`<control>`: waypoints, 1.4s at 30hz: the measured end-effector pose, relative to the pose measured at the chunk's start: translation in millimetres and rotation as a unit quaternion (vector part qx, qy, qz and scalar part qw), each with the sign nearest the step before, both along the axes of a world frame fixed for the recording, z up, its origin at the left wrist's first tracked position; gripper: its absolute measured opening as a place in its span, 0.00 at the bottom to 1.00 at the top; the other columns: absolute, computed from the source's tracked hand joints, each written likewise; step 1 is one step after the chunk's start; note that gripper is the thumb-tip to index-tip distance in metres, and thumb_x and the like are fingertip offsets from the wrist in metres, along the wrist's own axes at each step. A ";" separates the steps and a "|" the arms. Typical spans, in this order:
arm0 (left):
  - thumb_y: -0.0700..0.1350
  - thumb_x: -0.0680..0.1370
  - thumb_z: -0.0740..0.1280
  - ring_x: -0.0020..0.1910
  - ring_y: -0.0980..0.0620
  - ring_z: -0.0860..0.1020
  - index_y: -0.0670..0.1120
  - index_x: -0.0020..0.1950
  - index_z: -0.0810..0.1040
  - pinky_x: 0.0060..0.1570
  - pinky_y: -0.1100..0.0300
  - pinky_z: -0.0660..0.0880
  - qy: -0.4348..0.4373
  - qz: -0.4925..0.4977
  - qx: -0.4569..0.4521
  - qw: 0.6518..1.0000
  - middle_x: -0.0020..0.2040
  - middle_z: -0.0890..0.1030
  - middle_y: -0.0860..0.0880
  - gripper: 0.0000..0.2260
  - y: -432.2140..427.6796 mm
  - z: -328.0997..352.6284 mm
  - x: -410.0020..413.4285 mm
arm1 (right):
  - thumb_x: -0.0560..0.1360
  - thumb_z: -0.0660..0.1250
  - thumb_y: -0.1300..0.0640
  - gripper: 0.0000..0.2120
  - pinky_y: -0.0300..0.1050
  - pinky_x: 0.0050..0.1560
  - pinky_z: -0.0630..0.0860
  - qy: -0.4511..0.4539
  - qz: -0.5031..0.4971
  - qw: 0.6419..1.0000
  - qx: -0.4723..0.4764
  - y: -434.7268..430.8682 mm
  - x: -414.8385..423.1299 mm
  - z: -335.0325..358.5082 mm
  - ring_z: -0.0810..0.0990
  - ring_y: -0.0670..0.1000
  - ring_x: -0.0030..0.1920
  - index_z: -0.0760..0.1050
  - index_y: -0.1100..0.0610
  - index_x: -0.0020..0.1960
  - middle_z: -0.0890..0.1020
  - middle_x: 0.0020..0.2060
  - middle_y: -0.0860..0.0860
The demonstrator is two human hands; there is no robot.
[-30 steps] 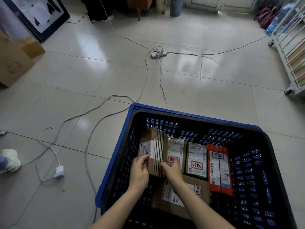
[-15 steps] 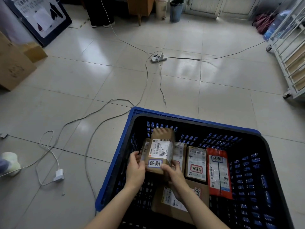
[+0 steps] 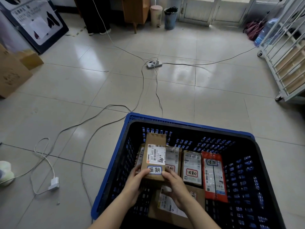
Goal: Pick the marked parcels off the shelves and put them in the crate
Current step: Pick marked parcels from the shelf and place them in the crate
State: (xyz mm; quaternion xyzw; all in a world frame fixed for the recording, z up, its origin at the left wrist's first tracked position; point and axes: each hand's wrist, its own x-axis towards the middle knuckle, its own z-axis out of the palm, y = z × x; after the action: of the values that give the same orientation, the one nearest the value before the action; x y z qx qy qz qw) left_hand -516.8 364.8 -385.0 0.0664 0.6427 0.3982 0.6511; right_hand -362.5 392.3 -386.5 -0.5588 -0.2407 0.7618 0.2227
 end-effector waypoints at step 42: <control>0.57 0.78 0.59 0.77 0.48 0.51 0.49 0.76 0.55 0.75 0.49 0.46 0.593 -0.563 0.111 0.565 0.77 0.56 0.48 0.29 -3.3 37.3 15.9 | 0.76 0.59 0.44 0.28 0.50 0.73 0.56 -0.567 0.323 0.689 0.316 -33.0 80.0 33.0 0.59 0.50 0.73 0.58 0.49 0.73 0.63 0.72 0.49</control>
State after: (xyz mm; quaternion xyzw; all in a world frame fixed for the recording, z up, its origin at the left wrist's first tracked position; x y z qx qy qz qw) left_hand -500.9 361.5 -347.7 0.7078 0.6675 -0.1090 0.2037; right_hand -282.5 359.3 -353.5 -0.6686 -0.7131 0.2042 -0.0530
